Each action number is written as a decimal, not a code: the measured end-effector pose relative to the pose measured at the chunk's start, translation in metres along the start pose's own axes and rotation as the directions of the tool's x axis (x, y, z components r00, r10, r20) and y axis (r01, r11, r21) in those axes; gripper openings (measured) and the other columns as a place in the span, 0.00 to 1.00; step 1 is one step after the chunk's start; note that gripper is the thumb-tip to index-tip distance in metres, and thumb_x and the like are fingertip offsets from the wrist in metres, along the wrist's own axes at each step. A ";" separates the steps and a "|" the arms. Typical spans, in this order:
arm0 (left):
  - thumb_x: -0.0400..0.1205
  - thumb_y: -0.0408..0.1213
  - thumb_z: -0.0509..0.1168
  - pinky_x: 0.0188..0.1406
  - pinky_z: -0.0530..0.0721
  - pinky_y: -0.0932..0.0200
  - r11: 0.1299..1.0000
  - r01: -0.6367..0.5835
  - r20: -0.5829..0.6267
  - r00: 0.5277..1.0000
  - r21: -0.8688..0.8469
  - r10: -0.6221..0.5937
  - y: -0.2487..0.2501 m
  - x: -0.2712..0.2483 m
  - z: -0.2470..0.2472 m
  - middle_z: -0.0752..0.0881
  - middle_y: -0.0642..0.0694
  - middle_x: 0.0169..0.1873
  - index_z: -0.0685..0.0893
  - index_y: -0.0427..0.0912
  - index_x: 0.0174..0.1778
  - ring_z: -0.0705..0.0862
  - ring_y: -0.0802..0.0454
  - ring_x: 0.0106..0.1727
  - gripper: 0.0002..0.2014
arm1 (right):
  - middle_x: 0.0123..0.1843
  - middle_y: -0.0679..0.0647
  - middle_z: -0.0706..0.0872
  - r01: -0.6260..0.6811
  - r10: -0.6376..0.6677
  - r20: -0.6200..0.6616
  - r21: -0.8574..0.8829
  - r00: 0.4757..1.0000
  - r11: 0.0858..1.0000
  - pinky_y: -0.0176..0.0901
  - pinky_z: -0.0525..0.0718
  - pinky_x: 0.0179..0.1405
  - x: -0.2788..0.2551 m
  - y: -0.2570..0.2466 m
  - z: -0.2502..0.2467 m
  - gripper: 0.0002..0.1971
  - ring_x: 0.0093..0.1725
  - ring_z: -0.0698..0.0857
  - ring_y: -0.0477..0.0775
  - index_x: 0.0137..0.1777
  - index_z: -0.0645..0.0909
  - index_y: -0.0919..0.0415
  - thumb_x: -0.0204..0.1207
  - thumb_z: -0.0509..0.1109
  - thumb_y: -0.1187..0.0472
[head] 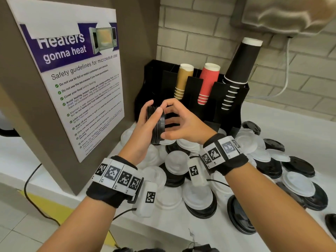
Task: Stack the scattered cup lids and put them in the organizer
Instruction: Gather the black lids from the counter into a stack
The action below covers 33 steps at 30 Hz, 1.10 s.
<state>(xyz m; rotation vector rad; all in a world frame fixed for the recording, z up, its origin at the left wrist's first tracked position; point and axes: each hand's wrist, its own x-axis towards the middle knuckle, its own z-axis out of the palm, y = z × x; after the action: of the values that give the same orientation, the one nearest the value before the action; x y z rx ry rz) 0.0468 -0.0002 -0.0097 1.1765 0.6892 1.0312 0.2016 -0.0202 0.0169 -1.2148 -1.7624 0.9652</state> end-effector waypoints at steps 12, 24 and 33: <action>0.69 0.46 0.71 0.49 0.83 0.50 0.997 -0.066 -0.150 0.986 0.040 0.072 -0.003 0.010 -0.027 0.78 0.55 0.50 0.76 0.66 0.57 0.81 0.53 0.51 0.22 | 0.69 0.52 0.70 -0.042 0.607 0.275 -0.890 0.745 0.455 0.54 0.78 0.64 -0.004 0.045 0.007 0.42 0.69 0.69 0.57 0.77 0.66 0.43 0.63 0.83 0.51; 0.68 0.46 0.72 0.49 0.83 0.50 0.995 -0.086 -0.146 0.985 0.055 0.093 -0.002 0.013 -0.031 0.78 0.55 0.52 0.76 0.69 0.55 0.81 0.54 0.52 0.21 | 0.65 0.53 0.76 -0.017 0.433 0.299 -0.807 0.850 0.591 0.50 0.80 0.64 0.006 0.034 0.010 0.36 0.64 0.76 0.55 0.72 0.73 0.53 0.64 0.83 0.53; 0.69 0.46 0.72 0.48 0.82 0.53 0.994 -0.088 -0.121 0.988 0.056 0.095 -0.003 0.016 -0.028 0.79 0.55 0.53 0.75 0.65 0.59 0.81 0.55 0.52 0.24 | 0.72 0.54 0.76 0.059 0.549 0.448 -0.809 0.705 0.585 0.51 0.73 0.73 -0.001 0.042 0.024 0.38 0.70 0.74 0.55 0.76 0.71 0.55 0.67 0.82 0.58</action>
<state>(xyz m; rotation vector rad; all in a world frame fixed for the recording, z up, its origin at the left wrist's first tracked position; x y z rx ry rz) 0.0294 0.0262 -0.0189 1.2046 0.7683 1.1775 0.1962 -0.0140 -0.0311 -1.8901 -2.8507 0.8564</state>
